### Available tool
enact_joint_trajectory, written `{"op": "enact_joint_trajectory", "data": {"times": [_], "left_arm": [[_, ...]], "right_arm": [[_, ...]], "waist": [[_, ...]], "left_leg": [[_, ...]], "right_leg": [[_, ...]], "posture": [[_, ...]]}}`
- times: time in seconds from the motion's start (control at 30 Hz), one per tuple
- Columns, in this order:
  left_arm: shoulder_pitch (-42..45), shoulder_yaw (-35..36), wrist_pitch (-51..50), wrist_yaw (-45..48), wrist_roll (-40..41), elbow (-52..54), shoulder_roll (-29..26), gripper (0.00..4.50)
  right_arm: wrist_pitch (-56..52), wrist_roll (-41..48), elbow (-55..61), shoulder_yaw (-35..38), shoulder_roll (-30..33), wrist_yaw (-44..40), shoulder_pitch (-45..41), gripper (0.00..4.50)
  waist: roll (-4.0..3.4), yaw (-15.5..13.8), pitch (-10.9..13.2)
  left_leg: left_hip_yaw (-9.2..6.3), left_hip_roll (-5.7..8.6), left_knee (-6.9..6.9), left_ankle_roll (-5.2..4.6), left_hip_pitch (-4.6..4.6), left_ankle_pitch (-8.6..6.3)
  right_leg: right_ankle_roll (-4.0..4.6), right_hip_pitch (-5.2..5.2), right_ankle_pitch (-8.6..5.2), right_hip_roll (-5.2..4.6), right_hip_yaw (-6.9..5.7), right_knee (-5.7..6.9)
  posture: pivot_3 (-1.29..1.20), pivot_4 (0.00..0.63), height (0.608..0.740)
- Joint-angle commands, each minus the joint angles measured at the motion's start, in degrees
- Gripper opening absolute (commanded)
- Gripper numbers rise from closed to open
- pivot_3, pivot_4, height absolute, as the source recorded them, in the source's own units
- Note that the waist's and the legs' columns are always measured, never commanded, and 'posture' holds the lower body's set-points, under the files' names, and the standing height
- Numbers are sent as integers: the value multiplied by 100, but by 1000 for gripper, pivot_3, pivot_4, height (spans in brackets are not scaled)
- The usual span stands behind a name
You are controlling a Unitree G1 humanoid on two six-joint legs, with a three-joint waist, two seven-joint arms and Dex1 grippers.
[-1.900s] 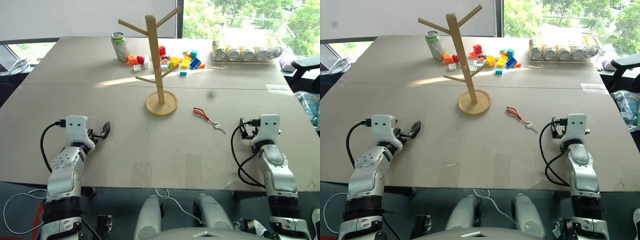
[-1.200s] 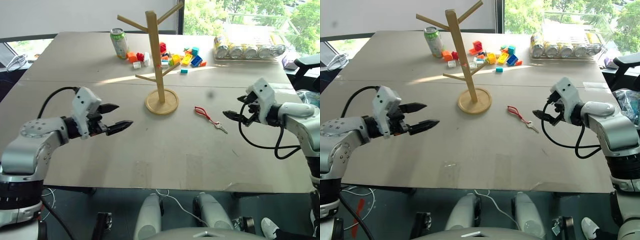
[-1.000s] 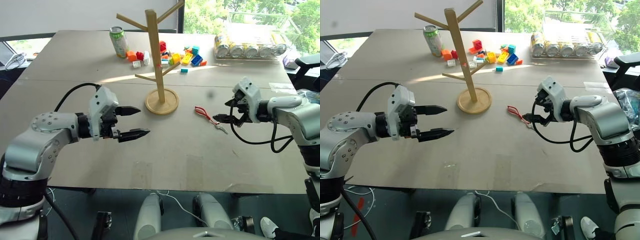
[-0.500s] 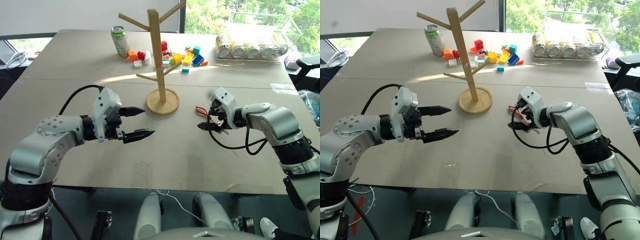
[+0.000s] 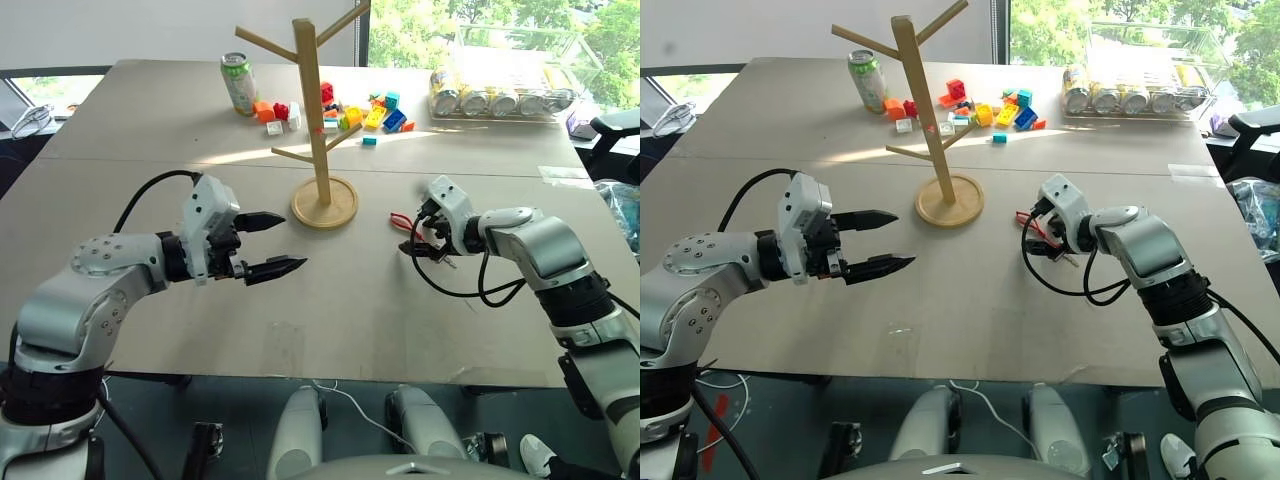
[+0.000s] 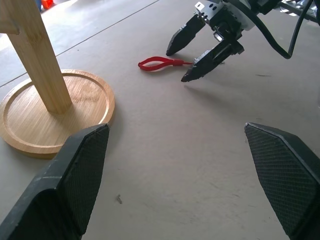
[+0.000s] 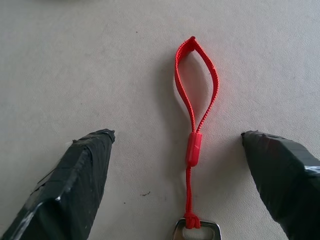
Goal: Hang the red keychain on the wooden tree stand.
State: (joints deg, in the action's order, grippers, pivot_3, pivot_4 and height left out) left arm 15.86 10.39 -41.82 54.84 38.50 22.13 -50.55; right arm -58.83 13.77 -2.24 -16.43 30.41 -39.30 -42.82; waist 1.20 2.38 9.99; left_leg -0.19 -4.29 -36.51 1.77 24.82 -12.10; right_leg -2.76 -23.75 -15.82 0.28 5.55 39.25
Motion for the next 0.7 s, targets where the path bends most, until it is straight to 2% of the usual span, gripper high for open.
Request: {"op": "enact_joint_trajectory", "data": {"times": [0.03,0.2,0.23,0.5,0.6,0.7], "left_arm": [[138,55,46,-9,104,229,-11,4500],[151,53,10,-20,124,260,1,4500],[156,50,-3,-26,131,262,8,4500],[120,77,-88,-38,181,294,-39,4500],[52,272,-244,-137,395,391,10,4500],[-86,768,-612,-415,1013,561,134,4500]], "right_arm": [[183,-112,95,48,59,0,34,2657],[357,-267,113,-39,66,-12,137,178],[362,-278,121,-46,43,1,153,21],[410,-342,356,-69,76,-40,343,21],[728,5,985,425,-98,-97,484,21],[927,462,1645,1186,-516,186,668,21]], "waist": [[0,0,0],[0,0,0],[0,0,0],[0,1,0],[0,-2,0],[0,23,2]], "left_leg": [[0,0,0,0,0,0],[-1,0,0,0,0,0],[-1,0,-2,0,-1,0],[-2,0,-18,0,-3,0],[-6,0,-17,0,0,0],[-4,0,-15,0,1,0]], "right_leg": [[0,0,0,0,0,0],[0,0,0,0,0,2],[0,0,0,0,0,4],[0,2,-1,0,0,20],[0,2,-1,1,-4,20],[-1,0,-1,1,-2,21]], "posture": [[0,150,732],[0,150,732],[0,150,732],[0,150,732],[0,150,732],[0,150,732]]}}
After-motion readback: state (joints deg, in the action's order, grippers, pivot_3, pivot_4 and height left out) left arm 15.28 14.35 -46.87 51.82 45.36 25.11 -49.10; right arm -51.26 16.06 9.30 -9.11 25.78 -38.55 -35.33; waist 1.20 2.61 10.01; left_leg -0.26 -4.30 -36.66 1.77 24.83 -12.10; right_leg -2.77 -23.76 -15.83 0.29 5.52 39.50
